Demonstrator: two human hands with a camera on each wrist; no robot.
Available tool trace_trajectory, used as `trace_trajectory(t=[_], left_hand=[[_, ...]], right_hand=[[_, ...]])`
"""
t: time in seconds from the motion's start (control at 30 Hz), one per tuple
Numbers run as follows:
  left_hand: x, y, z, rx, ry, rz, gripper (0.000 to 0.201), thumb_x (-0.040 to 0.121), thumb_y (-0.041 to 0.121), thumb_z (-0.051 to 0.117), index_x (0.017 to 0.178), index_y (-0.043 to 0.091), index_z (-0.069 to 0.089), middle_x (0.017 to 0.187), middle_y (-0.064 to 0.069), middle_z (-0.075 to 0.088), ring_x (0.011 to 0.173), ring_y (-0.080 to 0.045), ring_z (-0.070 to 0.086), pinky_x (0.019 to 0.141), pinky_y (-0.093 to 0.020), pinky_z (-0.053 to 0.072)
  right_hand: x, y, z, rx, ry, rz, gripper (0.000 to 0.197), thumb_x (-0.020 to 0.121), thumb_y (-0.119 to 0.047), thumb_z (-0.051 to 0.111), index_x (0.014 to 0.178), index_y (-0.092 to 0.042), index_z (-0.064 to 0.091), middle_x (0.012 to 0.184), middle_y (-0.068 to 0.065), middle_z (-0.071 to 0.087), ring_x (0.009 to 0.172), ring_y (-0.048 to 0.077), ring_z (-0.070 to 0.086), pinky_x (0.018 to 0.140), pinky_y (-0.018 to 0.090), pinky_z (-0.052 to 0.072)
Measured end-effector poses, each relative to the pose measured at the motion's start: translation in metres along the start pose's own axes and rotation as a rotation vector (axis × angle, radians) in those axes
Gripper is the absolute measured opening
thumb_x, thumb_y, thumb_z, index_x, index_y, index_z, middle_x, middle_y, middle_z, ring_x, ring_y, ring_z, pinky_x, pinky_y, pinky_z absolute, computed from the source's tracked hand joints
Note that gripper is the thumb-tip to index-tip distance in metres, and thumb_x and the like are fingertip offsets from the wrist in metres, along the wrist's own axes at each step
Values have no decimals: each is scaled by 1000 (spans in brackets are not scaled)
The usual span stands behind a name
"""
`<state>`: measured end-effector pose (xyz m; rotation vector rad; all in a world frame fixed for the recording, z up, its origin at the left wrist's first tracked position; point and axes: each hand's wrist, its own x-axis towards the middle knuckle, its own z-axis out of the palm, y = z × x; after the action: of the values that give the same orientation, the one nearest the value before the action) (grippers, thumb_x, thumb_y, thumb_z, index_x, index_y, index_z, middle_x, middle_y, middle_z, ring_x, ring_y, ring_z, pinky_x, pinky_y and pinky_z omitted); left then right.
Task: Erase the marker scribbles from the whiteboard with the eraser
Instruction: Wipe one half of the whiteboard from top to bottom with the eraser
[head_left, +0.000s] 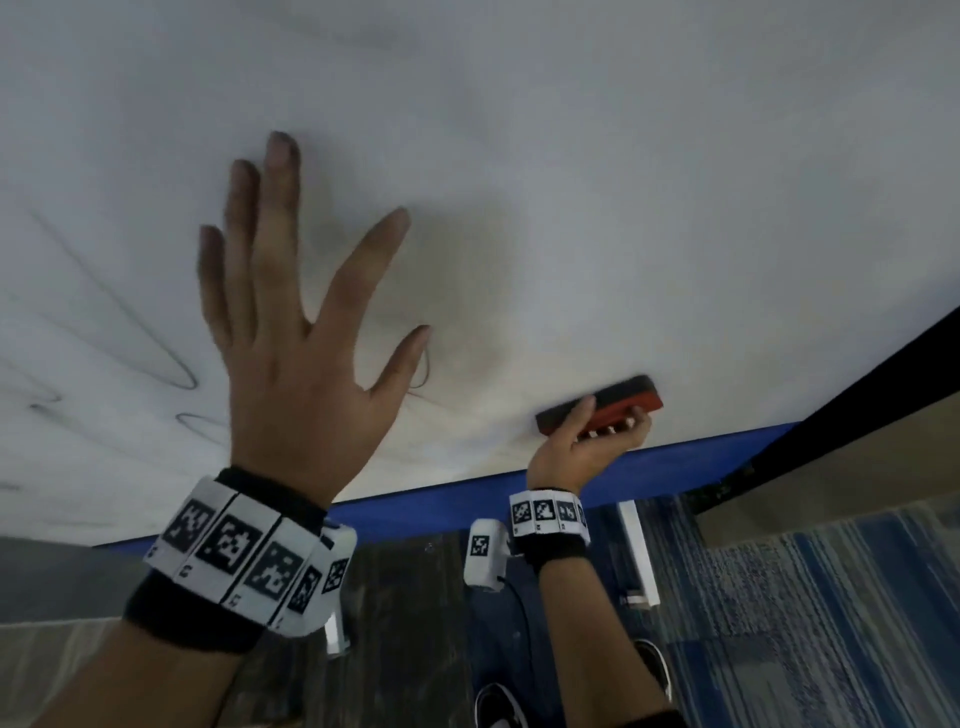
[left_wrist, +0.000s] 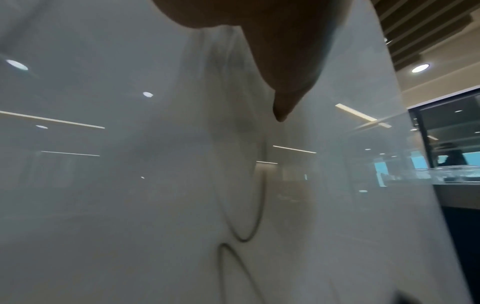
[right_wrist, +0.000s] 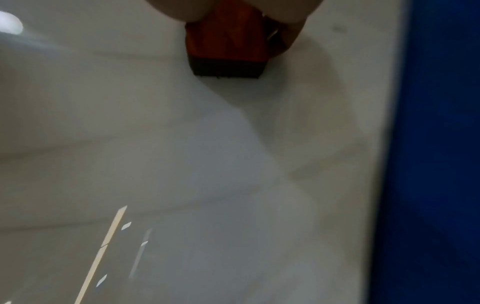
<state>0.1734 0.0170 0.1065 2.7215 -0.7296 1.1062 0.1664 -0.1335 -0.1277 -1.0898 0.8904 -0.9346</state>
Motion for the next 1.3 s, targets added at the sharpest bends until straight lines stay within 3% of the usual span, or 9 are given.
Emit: trace_trajectory(t=[0.17,0.43,0.6,0.67,0.83,0.9,1.0,1.17,1.3], left_hand=[[-6,-30,3,171,-106,-33,84,91,61,64,159,27,28,160,-34,17,149,-50,13,122,-63,11],[-7,-26,14,123,-42,-41,80,92,59,65,156,24,31,155,-40,21,145,-57,17,120,-66,14],[-8,-23,17,109,-59,-58,82,92,61,63,156,25,27,156,-40,19,146,-56,15,120,-65,12],[-8,-22,17,109,-59,-66,82,93,62,62,156,24,27,156,-40,19,146,-55,14,120,-65,12],[-9,-19,19,102,-52,-74,80,94,61,61,155,23,26,154,-42,20,145,-58,17,120,-65,13],[-10,-19,18,104,-53,-72,80,94,60,61,155,23,26,154,-42,21,145,-58,17,120,-65,13],[-11,-19,19,90,-44,-76,81,94,60,62,155,23,24,155,-42,21,145,-57,16,121,-64,13],[-12,-18,23,94,-64,-88,83,93,59,64,156,20,27,156,-40,21,146,-56,16,121,-64,12],[-14,-19,24,124,-78,-100,83,92,56,66,157,20,29,156,-38,22,146,-54,18,121,-64,15]], right_hand=[[15,51,-14,2,255,548,53,105,-17,53,148,-2,26,138,22,47,105,29,53,82,27,39],[-23,7,8,-43,-109,-93,47,100,-17,60,138,-24,33,129,-7,45,111,20,54,90,22,52],[2,52,-7,17,225,557,52,104,-13,54,147,-4,27,139,26,48,104,30,54,83,28,45],[-1,41,4,61,286,642,51,104,-14,53,147,-2,27,141,29,47,104,31,53,85,30,42],[-64,-15,33,50,-162,-93,48,98,-24,62,132,-39,32,132,4,45,113,26,53,90,28,53],[-68,-4,33,-17,-210,-214,46,95,-30,64,129,-41,35,129,5,44,114,31,51,93,34,52],[-49,41,18,-46,-78,31,49,100,-19,59,135,-39,32,136,9,43,117,30,53,99,38,51],[-17,91,3,-14,317,704,48,104,-8,52,146,4,31,135,23,47,117,35,55,88,35,42],[-48,45,31,67,247,597,51,105,-11,51,147,-5,25,140,18,47,105,23,51,89,29,45]])
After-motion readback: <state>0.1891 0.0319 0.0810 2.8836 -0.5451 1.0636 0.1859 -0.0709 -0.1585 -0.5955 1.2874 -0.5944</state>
